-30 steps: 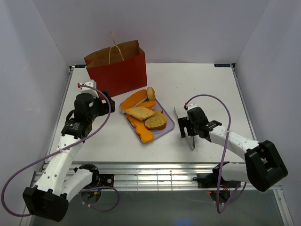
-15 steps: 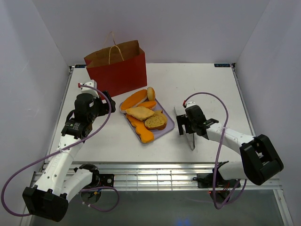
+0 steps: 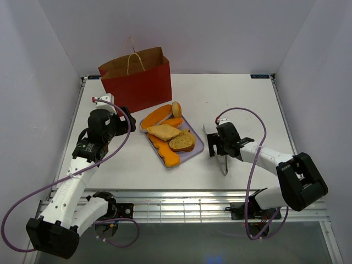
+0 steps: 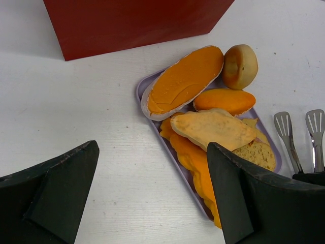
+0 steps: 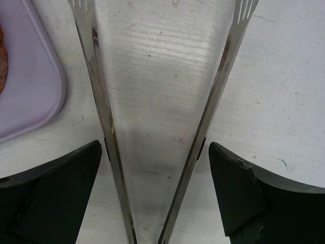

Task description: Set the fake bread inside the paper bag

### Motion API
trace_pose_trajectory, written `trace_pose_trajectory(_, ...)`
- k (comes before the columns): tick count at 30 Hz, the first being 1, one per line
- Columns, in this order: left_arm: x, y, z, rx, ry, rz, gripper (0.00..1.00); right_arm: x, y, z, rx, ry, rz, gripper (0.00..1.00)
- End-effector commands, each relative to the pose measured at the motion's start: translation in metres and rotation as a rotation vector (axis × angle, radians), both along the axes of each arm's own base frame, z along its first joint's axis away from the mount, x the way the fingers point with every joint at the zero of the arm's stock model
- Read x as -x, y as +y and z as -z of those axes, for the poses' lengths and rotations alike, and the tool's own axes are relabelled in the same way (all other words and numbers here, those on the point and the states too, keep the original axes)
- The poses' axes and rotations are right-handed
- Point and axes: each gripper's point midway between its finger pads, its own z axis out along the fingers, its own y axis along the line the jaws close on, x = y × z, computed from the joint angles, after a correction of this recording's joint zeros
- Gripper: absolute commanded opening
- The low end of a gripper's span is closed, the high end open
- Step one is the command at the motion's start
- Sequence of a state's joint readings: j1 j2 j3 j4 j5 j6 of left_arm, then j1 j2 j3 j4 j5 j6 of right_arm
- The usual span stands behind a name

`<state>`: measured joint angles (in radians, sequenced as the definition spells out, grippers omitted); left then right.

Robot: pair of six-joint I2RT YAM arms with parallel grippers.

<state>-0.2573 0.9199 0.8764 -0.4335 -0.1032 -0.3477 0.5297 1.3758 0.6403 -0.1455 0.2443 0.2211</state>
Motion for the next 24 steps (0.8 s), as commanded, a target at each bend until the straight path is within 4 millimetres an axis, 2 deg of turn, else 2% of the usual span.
trace_pose_trajectory(1,-0.001,-0.002,-0.004,-0.004,-0.016,0.014,0.98,-0.016,0.002,-0.011,-0.042,-0.056,0.036,0.92)
trace_pose_trajectory(7,-0.001,-0.003,-0.003,-0.002,-0.014,0.020,0.98,-0.017,0.003,-0.006,-0.064,-0.035,0.035,0.93)
trace_pose_trajectory(14,-0.001,-0.003,-0.005,-0.004,-0.017,0.018,0.98,-0.015,0.005,-0.001,-0.065,-0.005,0.027,0.90)
trace_pose_trajectory(24,-0.001,-0.004,-0.003,-0.006,-0.012,0.030,0.98,-0.012,0.005,0.007,-0.054,0.033,0.041,0.98)
